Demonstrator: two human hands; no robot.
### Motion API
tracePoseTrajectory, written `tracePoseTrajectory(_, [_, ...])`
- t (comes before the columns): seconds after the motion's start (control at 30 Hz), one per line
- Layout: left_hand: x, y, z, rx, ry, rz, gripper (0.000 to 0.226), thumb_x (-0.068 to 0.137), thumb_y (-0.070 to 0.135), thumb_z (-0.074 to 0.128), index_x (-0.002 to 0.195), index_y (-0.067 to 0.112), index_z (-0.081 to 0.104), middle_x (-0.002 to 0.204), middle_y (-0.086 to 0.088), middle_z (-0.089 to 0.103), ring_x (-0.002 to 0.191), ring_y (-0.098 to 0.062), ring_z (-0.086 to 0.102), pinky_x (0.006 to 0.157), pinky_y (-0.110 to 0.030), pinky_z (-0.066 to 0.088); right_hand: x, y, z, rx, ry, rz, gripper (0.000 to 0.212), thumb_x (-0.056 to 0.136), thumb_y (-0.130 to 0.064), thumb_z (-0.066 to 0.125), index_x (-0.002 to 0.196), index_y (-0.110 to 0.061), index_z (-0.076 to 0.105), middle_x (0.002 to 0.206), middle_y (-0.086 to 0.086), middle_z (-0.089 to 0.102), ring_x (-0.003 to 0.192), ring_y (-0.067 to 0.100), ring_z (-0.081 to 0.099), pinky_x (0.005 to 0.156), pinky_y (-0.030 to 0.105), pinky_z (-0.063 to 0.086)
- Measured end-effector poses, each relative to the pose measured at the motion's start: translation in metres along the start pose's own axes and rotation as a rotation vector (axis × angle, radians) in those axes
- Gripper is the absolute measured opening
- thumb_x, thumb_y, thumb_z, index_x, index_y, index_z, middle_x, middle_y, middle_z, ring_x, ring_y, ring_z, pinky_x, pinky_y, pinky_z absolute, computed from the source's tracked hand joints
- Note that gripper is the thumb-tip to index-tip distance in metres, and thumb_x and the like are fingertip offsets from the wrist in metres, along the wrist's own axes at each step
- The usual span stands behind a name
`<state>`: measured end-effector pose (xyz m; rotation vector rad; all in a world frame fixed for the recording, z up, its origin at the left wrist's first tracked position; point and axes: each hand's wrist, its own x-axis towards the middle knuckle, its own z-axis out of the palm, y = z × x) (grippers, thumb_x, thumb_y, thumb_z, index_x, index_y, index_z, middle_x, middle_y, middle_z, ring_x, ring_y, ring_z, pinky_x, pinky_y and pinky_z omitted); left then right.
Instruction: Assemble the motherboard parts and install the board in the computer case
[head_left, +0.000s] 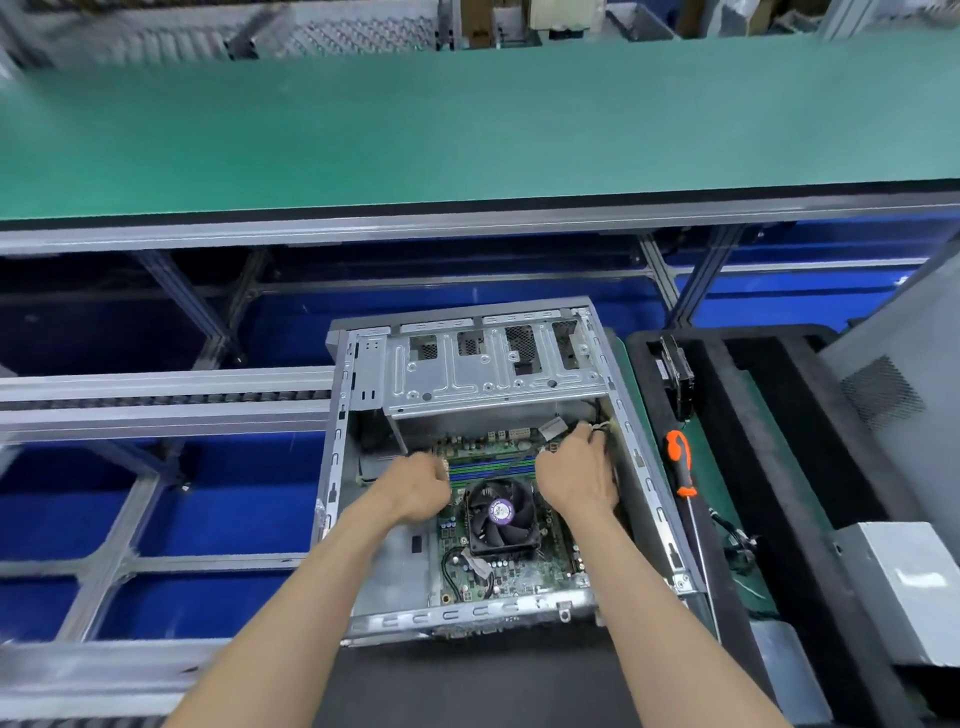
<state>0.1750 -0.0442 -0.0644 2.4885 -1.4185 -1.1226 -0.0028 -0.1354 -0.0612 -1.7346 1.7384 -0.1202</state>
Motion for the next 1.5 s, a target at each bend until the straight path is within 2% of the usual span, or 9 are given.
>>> tracePoseTrajectory(0.13, [-0.007,0.0,-0.006,-0.237,0.283,-0.074,0.025,0.079,0.003,0.047,0.083,0.009,0.071,0.091,-0.007,0.07,0.081,-0.022,0.064,0.072,-0.029,0.051,-0.006,0.003,0.0,-0.096,-0.02,-0.133,0.055,0.091,-0.017,0.05,0.143,-0.009,0.037,0.137,0.012,0.049,0.113,0.034,0.055,0.077,0.038,0.039])
tracePoseTrajectory(0.27, [-0.011,-0.004,-0.012,-0.09,0.513,-0.12,0.023,0.081,-0.001,0.05,0.089,0.005,0.072,0.099,-0.013,0.068,0.082,-0.024,0.057,0.074,-0.032,0.049,-0.013,0.002,0.004,-0.127,-0.155,-0.34,0.031,0.091,-0.013,0.05,0.119,-0.011,0.062,0.12,0.011,0.058,0.099,0.027,0.059,0.082,0.038,0.051])
tracePoseTrajectory(0.43, [-0.016,-0.008,0.007,0.115,0.256,-0.24,0.032,0.095,0.012,0.046,0.125,0.004,0.052,0.123,-0.019,0.061,0.112,-0.035,0.058,0.093,-0.038,0.046,-0.018,0.001,0.009,-0.249,-0.36,-0.484,0.059,0.087,-0.042,0.062,0.138,-0.016,0.05,0.141,0.008,0.045,0.133,0.03,0.038,0.104,0.05,0.043])
tracePoseTrajectory(0.63, [-0.016,-0.004,0.012,-0.197,0.236,-0.268,0.049,0.097,0.012,0.041,0.145,0.011,0.037,0.141,-0.017,0.052,0.125,-0.033,0.051,0.104,-0.04,0.04,-0.025,0.003,0.012,-0.502,-0.548,-0.652,0.122,0.063,-0.065,0.082,0.155,-0.023,0.014,0.162,0.004,0.017,0.15,0.034,0.009,0.113,0.06,0.03])
tracePoseTrajectory(0.77, [-0.011,0.003,0.006,-0.558,0.491,-0.313,0.049,0.1,0.016,0.047,0.144,0.006,0.029,0.12,-0.019,0.061,0.1,-0.029,0.054,0.085,-0.038,0.044,-0.027,0.002,0.015,-0.579,-0.491,-0.666,0.111,0.069,-0.039,0.088,0.152,-0.018,0.017,0.161,0.006,0.017,0.15,0.038,0.01,0.111,0.058,0.038])
tracePoseTrajectory(0.97, [0.004,0.007,-0.007,-0.365,0.658,-0.3,0.024,0.101,0.005,0.037,0.087,0.002,0.056,0.098,-0.021,0.06,0.077,-0.024,0.042,0.07,-0.039,0.035,-0.025,-0.003,0.016,-0.634,-0.435,-0.716,0.099,0.067,-0.034,0.09,0.143,-0.013,0.031,0.147,0.011,0.038,0.139,0.042,0.03,0.103,0.054,0.046])
tracePoseTrajectory(1.13, [0.013,0.003,-0.015,-0.275,0.678,-0.279,0.024,0.099,0.003,0.038,0.08,0.004,0.052,0.099,-0.025,0.059,0.08,-0.03,0.044,0.068,-0.037,0.035,-0.021,-0.008,0.019,-0.589,-0.422,-0.713,0.098,0.065,-0.033,0.092,0.141,-0.013,0.034,0.143,0.01,0.042,0.137,0.043,0.033,0.102,0.054,0.047])
tracePoseTrajectory(1.4, [0.012,0.0,-0.013,-0.23,0.576,-0.228,0.032,0.106,0.026,0.034,0.104,0.003,0.055,0.107,-0.026,0.063,0.096,-0.038,0.048,0.079,-0.041,0.037,-0.024,-0.008,0.015,-0.584,-0.383,-0.684,0.098,0.069,-0.036,0.089,0.145,-0.014,0.03,0.147,0.008,0.037,0.14,0.039,0.029,0.098,0.054,0.049])
tracePoseTrajectory(1.5, [0.001,-0.001,-0.005,-0.175,0.531,-0.237,0.039,0.104,0.024,0.038,0.135,0.0,0.039,0.121,-0.027,0.06,0.111,-0.044,0.054,0.089,-0.046,0.04,-0.027,-0.005,0.012,-0.521,-0.335,-0.685,0.098,0.071,-0.043,0.086,0.146,-0.016,0.029,0.145,0.007,0.034,0.135,0.034,0.03,0.095,0.052,0.051])
